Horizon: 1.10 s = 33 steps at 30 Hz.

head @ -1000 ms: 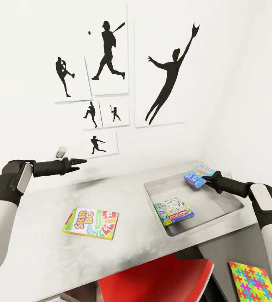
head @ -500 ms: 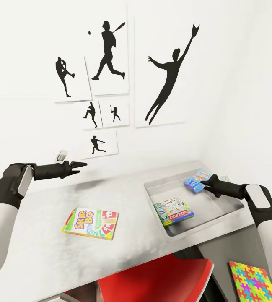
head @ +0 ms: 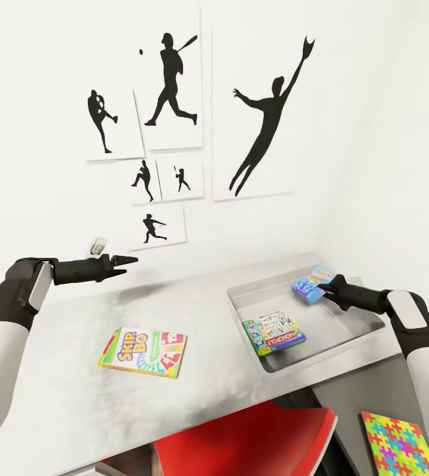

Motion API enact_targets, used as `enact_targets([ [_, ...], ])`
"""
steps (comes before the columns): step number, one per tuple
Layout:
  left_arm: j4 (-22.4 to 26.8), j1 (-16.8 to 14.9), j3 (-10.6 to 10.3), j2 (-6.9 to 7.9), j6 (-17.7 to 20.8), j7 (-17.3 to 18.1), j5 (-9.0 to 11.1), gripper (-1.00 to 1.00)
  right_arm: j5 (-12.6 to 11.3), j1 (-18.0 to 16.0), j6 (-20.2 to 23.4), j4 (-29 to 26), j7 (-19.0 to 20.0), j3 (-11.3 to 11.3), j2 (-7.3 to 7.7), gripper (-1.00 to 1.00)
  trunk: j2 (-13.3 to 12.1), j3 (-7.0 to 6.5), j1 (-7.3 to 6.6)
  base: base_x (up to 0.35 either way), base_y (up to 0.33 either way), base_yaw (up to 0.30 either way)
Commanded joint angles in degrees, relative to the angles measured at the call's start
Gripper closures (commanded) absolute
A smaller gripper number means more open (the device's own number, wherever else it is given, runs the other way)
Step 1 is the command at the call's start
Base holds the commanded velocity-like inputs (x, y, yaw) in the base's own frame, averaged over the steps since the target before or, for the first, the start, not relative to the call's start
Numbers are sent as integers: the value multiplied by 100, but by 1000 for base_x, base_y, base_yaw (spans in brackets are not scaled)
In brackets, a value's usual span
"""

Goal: Put all the toys in the child's room - the three board games (two on the bed and one on the table), the two jigsaw puzzles on the table, and the tennis ball on the table - inside the toy box on the table in the child's room.

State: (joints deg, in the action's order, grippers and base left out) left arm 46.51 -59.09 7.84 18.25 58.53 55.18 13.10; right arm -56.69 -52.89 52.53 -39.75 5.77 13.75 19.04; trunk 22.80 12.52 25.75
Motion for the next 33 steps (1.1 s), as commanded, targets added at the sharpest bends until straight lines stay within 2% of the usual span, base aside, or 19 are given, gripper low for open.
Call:
enact_targets([
  [1,-2,-6,7,-2,18,28,-18,-100,51,-5,-14,2,53,18,-3,100,12,11,3,0,0,0],
  [4,-2,-2,7,-1,18,28,-18,-100,82,1,-146,4,49,15,0,100,12,11,3,0,0,0],
  [6,-2,1,8,2,18,28,-18,-100,245,6,-321,8,47,14,12,100,12,11,3,0,0,0],
  [9,-2,2,7,0,18,28,-18,-100,628,6,-600,15,47,21,35,100,12,11,3,0,0,0],
  [13,-2,3,7,-3,18,28,-19,-100,875,6,-697,24,47,29,44,100,12,11,3,0,0,0],
  [18,-83,3,8,-2,11,28,-18,-100,964,6,-733,71,60,31,44,100,12,11,3,0,0,0],
  [33,-135,61,11,8,-6,28,-24,-100,975,29,-720,73,93,29,9,100,12,11,3,0,0,0],
])
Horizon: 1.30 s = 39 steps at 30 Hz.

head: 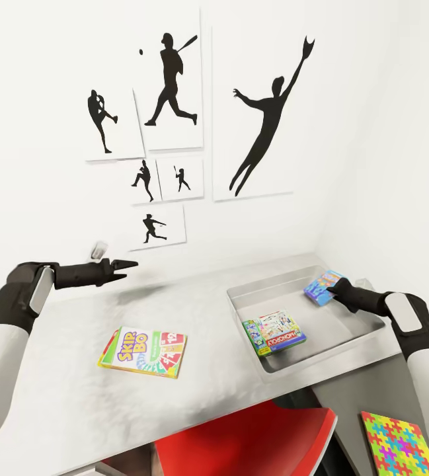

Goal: Put all the toys in the child's room - the three board games (two on the bed and one on the table), the two jigsaw puzzles on the table, and the tennis ball on the table - inside the toy box on the table in the child's room.

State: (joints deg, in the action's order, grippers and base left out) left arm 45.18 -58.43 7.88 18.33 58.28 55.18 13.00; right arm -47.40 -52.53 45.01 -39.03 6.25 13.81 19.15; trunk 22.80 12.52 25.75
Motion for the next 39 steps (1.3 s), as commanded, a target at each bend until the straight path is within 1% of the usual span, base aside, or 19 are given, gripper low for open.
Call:
enact_targets([
  [1,-3,15,9,0,17,26,-14,-100,49,-6,29,1,45,22,-3,100,12,11,3,0,0,0],
  [4,-7,116,11,3,-34,27,-16,-100,68,4,-14,9,46,23,11,100,12,11,3,0,0,0],
  [8,-9,286,12,4,-276,60,-11,-100,79,17,-172,15,57,21,31,100,12,11,3,0,0,0],
  [13,-16,446,12,4,-449,325,-24,-100,84,39,-221,12,60,17,34,100,12,11,3,0,0,0],
  [17,-17,527,12,4,-520,442,-31,-100,124,54,-233,17,61,10,12,100,12,11,3,0,0,0],
  [19,-18,543,12,4,-533,465,-28,-100,221,56,-235,17,61,-1,1,100,12,11,3,0,0,0],
  [22,-18,556,7,1,-543,486,-26,-100,491,58,-232,45,60,-45,-19,100,12,11,3,0,0,0],
  [25,-18,559,4,-3,-545,491,-25,-100,590,59,-230,175,60,-60,-29,100,12,11,3,0,0,0],
  [31,-18,561,3,-5,-546,498,-25,-100,630,59,-227,419,61,-74,-40,100,12,11,3,0,0,0],
  [39,-18,561,3,-9,-546,502,-25,-100,609,59,-170,465,55,-78,-54,100,12,11,3,0,0,0],
])
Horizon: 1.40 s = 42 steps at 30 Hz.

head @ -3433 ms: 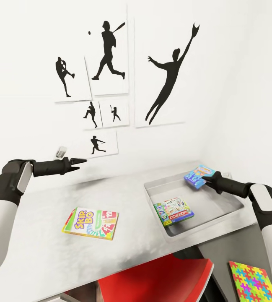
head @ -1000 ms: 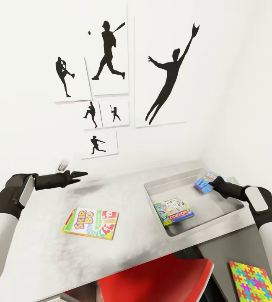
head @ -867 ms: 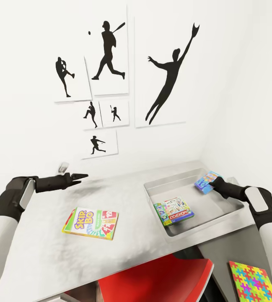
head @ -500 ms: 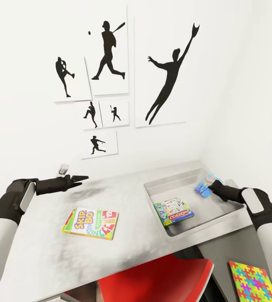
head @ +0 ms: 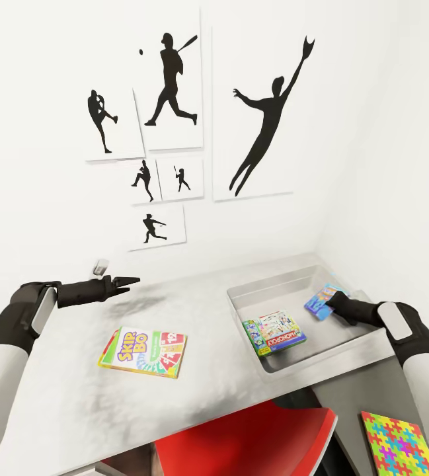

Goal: Put all the toys in the child's room - the three board games (two on the bed and one on the table), the two jigsaw puzzles on the table, and the tennis ball on the table - inside the toy box on the table in the child's room.

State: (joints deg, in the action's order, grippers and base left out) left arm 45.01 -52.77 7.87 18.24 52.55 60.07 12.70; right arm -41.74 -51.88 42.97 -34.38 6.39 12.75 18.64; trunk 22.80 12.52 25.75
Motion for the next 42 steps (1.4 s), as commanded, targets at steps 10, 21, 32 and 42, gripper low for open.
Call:
enact_targets([
  [10,-1,-5,-4,-6,27,15,9,-100,24,-13,406,35,3,-15,-84,100,12,11,3,0,0,0],
  [21,-1,-5,3,-4,27,39,10,-100,30,-51,445,41,-37,-19,-289,100,12,11,3,0,0,0],
  [32,-1,-5,4,-4,27,40,12,-100,43,-101,386,239,-39,-10,-259,100,12,11,3,0,0,0],
  [42,-1,-5,4,-1,27,40,12,-100,35,-133,319,247,-41,5,-224,100,12,11,3,0,0,0],
])
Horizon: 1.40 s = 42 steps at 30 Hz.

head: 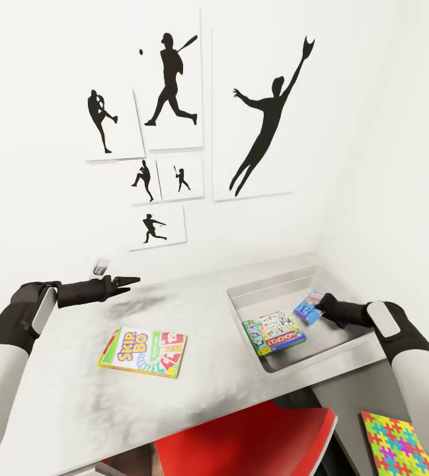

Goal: Put all the toys in the child's room - the three board games (two on the bed and one on the table), the two jigsaw puzzles on the table, and the tennis ball on the table - inside the toy box on the table in the child's room.

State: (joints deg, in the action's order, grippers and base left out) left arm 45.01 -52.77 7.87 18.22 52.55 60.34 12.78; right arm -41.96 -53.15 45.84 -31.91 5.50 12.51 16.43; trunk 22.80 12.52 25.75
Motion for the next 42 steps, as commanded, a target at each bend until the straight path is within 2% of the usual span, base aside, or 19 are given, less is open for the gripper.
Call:
enact_targets([
  [1,-1,-5,4,-1,27,13,5,-100,56,-11,28,0,48,35,-2,-100,12,11,3,0,0,0],
  [20,-1,3,3,0,27,12,-3,-100,41,-20,-84,-1,51,69,1,-100,12,11,3,0,0,0],
  [25,-1,16,7,9,27,27,2,-100,12,28,-24,-238,210,81,15,-100,12,11,3,0,0,0],
  [29,-1,57,11,20,32,302,-4,-100,-24,141,206,-831,615,71,22,-100,12,11,3,0,0,0],
  [33,-1,100,12,30,35,824,-38,-100,-38,447,685,-1525,1232,86,32,-100,12,11,3,0,0,0],
  [36,-1,146,9,103,37,1120,-36,-100,-68,854,961,-2146,1847,245,39,-100,12,11,3,0,0,0],
  [39,-1,182,7,164,41,1241,-29,-100,-76,1191,1063,-2567,2279,411,37,-100,12,11,3,0,0,0],
  [40,-1,199,6,191,42,1312,-26,-100,-81,1426,1109,-2857,2581,519,37,-100,12,11,3,0,0,0],
  [42,-1,216,5,217,45,1393,-24,-100,-84,1664,1141,-3162,2898,610,35,-100,12,11,3,0,0,0],
])
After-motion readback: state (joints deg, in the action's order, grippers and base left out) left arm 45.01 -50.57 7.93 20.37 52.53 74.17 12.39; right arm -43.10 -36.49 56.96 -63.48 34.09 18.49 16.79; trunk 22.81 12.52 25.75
